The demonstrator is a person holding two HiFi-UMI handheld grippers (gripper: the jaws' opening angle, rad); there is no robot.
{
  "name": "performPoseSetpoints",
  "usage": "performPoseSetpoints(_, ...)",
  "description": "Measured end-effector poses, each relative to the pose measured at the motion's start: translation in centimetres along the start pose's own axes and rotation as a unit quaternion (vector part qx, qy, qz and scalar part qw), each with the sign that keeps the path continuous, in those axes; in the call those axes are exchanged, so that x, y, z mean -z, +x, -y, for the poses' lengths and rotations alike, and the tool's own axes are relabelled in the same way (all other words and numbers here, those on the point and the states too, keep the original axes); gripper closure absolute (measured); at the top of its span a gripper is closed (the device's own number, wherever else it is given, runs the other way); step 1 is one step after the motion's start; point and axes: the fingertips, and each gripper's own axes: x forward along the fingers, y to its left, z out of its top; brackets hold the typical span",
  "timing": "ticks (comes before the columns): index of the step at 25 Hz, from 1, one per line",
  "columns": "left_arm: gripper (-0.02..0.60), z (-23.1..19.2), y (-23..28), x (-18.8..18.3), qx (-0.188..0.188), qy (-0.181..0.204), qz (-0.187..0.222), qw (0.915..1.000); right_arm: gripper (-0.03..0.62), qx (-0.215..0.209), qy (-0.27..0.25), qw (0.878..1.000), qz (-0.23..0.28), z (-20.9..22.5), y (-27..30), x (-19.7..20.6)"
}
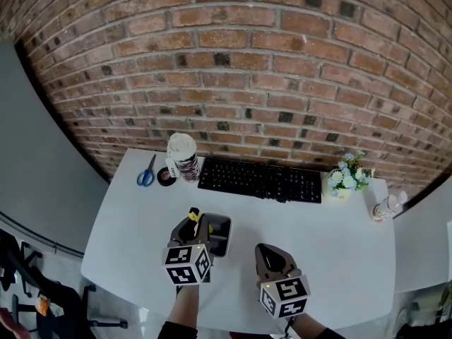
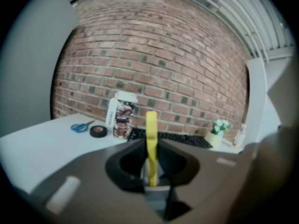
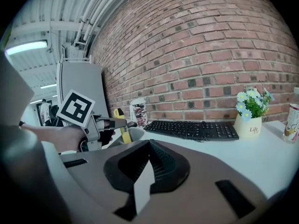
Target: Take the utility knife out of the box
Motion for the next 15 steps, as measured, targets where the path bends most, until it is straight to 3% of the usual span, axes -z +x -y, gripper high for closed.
performPoseSetpoints(15,0.511,1.8,-6.7,-6.8,0.029,0.023,0.106,0.9936,0.586,-0.002,-0.013,0.999,0.044,-2.9,-3.0,-3.1)
